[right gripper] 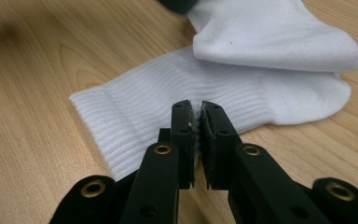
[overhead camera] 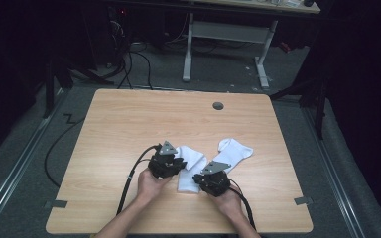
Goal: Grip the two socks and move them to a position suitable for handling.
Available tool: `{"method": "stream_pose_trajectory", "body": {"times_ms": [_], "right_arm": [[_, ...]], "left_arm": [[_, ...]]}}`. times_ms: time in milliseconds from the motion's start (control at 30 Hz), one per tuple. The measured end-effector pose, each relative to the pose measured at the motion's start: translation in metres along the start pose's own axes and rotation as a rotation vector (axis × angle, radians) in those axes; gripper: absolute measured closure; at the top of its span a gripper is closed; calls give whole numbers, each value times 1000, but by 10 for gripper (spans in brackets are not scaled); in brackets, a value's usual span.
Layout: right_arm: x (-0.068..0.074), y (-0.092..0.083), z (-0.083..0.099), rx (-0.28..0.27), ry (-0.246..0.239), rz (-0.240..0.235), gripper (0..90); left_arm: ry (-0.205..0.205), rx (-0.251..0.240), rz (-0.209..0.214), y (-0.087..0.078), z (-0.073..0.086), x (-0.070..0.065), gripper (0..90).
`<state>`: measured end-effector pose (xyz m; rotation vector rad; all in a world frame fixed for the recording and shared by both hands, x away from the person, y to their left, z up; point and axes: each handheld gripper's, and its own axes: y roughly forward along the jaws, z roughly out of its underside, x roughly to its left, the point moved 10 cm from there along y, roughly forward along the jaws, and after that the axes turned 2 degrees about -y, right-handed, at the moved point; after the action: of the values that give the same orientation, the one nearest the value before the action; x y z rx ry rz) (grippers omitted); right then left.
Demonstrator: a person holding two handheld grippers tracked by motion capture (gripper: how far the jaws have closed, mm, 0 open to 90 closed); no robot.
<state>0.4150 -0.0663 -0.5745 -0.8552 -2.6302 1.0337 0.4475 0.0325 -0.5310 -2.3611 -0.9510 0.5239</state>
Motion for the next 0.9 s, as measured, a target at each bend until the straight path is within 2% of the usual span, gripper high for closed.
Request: {"method": "stream_pose_trajectory", "body": {"times_ms": [67,167,267,300,333,400,433,467,500,533,567,600,633,733,867,900], "right_arm": [[0,0,0,-2,1,0,839],[0,0,0,0,0,0,839],[0,0,0,0,2,0,839],[0,0,0,0,4,1,838],[0,0,0,0,4,1,838],[0,0,0,0,7,-3,821],[0,0,0,5,10,2,759],[0,0,0,5,10,2,759],[-2,0,-1,13,17,17,682],[-2,0,-1,13,17,17,682],[-4,-2,-4,-1,52,20,633],[-4,-2,-4,-1,52,20,633],[-4,-3,-8,-19,81,27,610],[-4,-3,-12,-22,98,35,588],[-4,7,-13,17,103,70,580],[-5,12,-13,20,100,89,603]], "left_arm": [[-28,-15,-31,-5,-4,10,722],[-69,-8,-89,-4,-6,24,675],[-102,21,-123,4,-4,33,637],[-115,53,-140,11,1,36,625],[-115,53,-140,11,1,36,613],[-117,83,-156,19,6,38,601],[-115,95,-162,22,8,39,585],[-113,103,-168,25,10,39,585],[-112,109,-172,27,11,40,578],[-110,120,-176,29,13,40,578],[-96,120,-189,31,13,41,588],[-96,120,-189,31,13,41,596],[-82,125,-200,31,13,41,614],[-64,132,-213,31,13,42,658],[-53,148,-213,31,13,43,776],[-50,155,-209,31,13,43,836]]}}
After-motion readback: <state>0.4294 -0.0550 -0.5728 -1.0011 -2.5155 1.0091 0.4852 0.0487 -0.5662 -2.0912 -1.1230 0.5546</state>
